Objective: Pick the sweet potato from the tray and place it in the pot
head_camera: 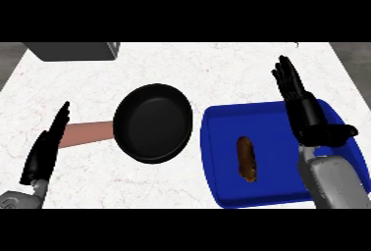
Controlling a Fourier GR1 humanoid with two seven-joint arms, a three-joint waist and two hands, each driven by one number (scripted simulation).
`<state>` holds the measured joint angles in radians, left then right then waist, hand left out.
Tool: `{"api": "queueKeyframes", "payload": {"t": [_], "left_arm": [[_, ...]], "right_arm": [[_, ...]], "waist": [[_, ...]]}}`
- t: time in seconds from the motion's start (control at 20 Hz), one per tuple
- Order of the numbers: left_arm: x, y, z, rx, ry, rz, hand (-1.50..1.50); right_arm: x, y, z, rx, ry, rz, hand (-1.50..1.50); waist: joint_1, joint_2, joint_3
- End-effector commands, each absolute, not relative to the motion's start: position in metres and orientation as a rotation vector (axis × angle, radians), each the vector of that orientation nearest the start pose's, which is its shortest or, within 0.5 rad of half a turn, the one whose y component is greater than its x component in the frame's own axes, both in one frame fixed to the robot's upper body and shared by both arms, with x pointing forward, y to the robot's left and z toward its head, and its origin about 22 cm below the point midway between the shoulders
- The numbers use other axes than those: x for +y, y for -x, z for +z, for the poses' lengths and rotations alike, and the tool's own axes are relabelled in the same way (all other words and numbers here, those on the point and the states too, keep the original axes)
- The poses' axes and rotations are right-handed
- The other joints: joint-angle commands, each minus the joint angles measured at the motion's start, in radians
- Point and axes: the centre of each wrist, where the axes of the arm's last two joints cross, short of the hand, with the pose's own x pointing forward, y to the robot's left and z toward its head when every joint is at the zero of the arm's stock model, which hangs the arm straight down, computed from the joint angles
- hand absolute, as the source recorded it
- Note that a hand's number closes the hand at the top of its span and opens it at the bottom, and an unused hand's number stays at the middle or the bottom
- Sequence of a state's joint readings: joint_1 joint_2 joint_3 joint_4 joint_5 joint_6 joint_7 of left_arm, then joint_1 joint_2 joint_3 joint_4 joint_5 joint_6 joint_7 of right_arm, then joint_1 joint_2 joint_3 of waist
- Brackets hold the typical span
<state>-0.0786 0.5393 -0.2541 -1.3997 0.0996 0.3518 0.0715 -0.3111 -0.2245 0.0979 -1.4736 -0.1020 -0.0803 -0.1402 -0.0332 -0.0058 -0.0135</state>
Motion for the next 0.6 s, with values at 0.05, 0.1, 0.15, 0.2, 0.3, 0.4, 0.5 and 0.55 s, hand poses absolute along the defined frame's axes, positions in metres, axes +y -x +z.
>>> {"api": "queueKeyframes", "payload": {"t": [0.05,0.1,0.15,0.2,0.3,0.4,0.5,0.55], "left_arm": [[0.283,-0.271,0.045,-1.499,-0.386,-0.181,0.00],[0.286,-0.269,0.041,-1.541,-0.365,-0.130,0.00],[0.294,-0.280,0.059,-1.594,-0.355,-0.098,0.00],[0.278,-0.286,0.066,-1.633,-0.301,-0.056,0.00],[0.273,-0.282,0.055,-1.594,-0.291,-0.083,0.00],[0.264,-0.290,0.069,-1.629,-0.199,0.024,0.00],[0.274,-0.286,0.091,-1.622,-0.197,0.051,0.00],[0.287,-0.286,0.078,-1.606,-0.197,0.059,0.00]], "right_arm": [[-0.249,-0.327,0.078,-1.819,0.183,0.407,1.50],[-0.261,-0.332,0.099,-1.789,0.252,0.503,1.50],[-0.258,-0.336,0.094,-1.738,0.301,0.618,1.50],[-0.259,-0.341,0.098,-1.702,0.363,0.718,1.50],[-0.284,-0.331,0.115,-1.620,0.589,1.191,1.50],[-0.303,-0.340,0.101,-1.570,0.775,1.038,-1.50],[-0.300,-0.344,0.094,-1.639,0.685,1.033,-1.50],[-0.297,-0.335,0.094,-1.680,0.612,1.078,-1.50]], "waist": [[0.044,0.004,0.014],[0.048,0.003,0.012],[0.061,0.006,0.010],[0.068,0.009,0.009],[0.078,-0.002,-0.040],[0.059,0.014,0.011],[0.052,0.007,0.014],[0.039,0.006,0.013]]}}
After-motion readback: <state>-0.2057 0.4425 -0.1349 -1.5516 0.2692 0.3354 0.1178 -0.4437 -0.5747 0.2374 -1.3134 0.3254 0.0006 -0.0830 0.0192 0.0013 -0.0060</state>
